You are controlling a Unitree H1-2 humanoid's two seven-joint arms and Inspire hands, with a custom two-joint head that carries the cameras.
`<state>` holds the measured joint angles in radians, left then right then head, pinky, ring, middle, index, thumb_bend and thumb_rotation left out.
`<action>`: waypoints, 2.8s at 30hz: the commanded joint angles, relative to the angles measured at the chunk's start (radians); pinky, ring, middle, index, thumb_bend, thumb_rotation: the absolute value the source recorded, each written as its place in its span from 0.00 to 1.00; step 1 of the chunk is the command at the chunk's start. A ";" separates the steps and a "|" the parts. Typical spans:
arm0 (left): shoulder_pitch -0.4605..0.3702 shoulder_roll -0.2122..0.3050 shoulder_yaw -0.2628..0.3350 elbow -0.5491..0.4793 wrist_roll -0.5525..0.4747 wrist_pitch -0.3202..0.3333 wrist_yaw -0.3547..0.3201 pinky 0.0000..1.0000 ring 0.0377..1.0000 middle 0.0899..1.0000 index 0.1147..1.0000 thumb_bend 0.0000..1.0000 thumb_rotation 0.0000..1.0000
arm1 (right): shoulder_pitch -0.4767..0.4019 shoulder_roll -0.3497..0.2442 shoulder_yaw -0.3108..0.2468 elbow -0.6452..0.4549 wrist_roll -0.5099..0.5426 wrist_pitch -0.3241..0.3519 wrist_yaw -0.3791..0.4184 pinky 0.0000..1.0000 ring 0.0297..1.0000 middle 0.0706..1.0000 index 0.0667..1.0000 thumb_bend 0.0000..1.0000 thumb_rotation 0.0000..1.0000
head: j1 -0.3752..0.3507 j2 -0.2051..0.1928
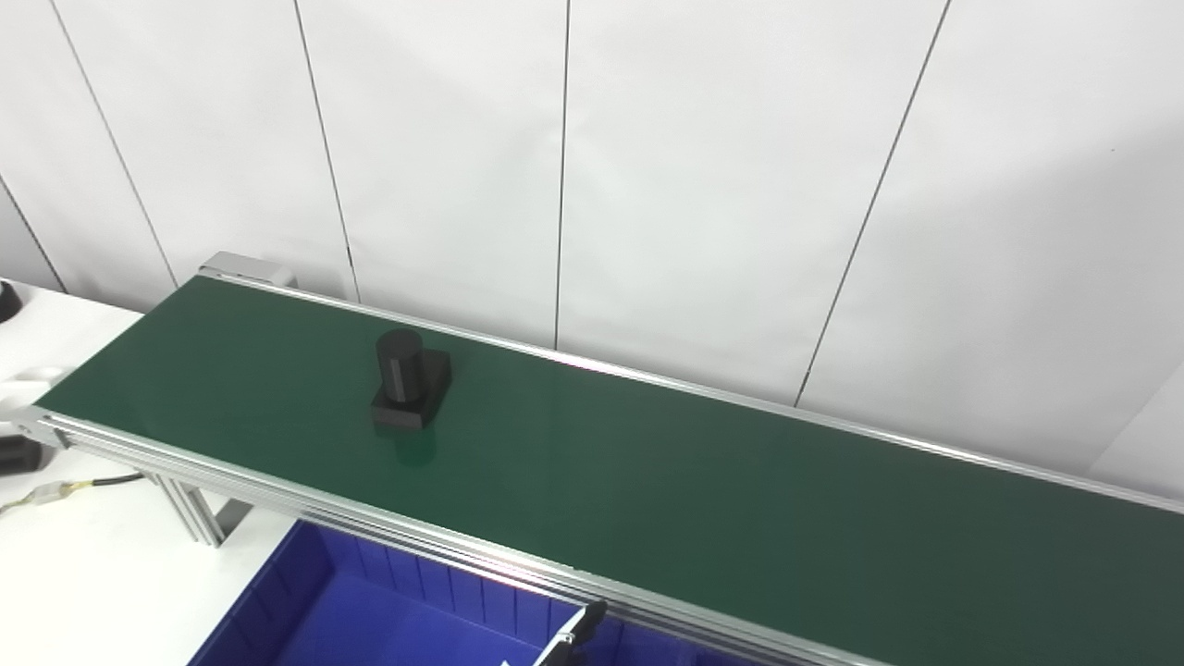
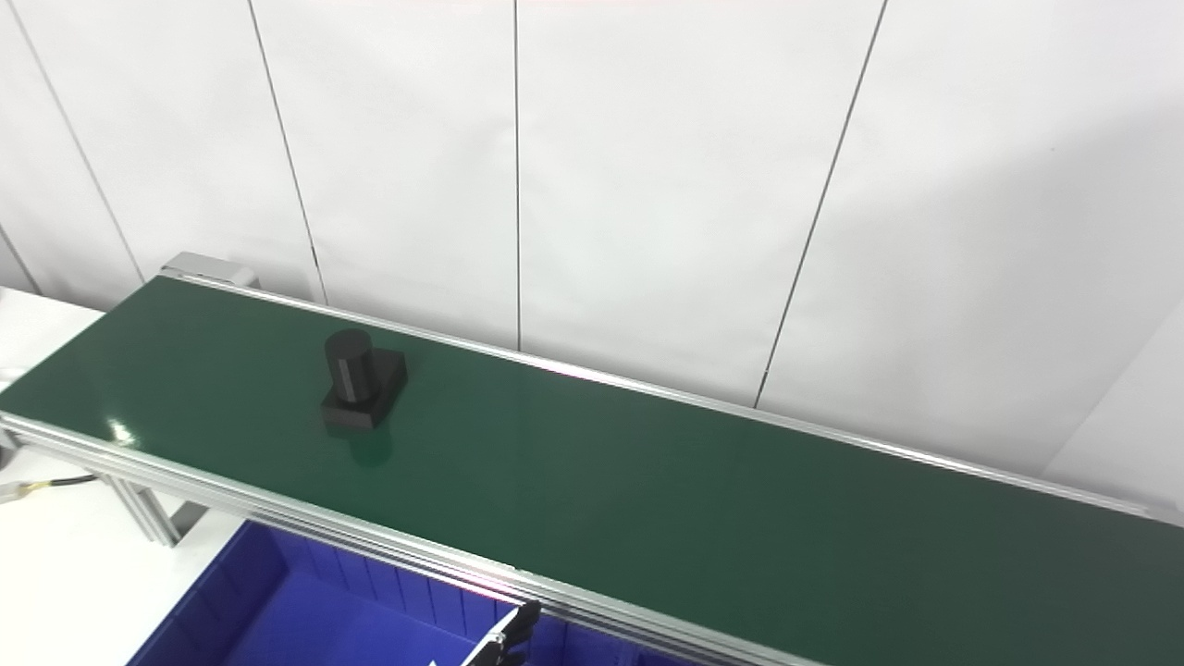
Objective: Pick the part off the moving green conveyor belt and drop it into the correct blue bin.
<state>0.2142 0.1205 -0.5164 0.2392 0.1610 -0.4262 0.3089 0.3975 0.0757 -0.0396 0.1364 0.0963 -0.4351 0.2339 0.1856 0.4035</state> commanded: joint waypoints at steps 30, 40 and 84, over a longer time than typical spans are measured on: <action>-0.063 0.029 -0.081 0.030 -0.008 -0.044 0.108 0.89 0.94 0.94 0.90 0.53 0.86 | -0.118 -0.040 0.043 -0.263 -0.143 -0.035 -0.147 1.00 1.00 1.00 1.00 0.63 0.99 | -0.027 -0.020; -0.081 0.029 -0.100 0.048 -0.005 -0.044 0.135 0.88 0.94 0.94 0.89 0.55 0.85 | -0.234 -0.104 0.092 -0.274 -0.233 -0.034 -0.249 1.00 1.00 1.00 1.00 0.76 0.96 | -0.038 -0.020; -0.075 0.090 -0.059 0.014 -0.031 -0.044 0.073 0.99 1.00 0.99 0.96 0.59 1.00 | -0.445 -0.115 0.169 -0.373 -0.507 0.426 -0.195 0.89 0.94 0.96 0.98 0.77 0.66 | -0.374 0.070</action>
<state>0.1443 0.2076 -0.5817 0.2878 0.1275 -0.4263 0.3858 -0.0121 -0.0484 0.1282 -0.2174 -0.4040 -0.0252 0.0482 -0.1887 0.4725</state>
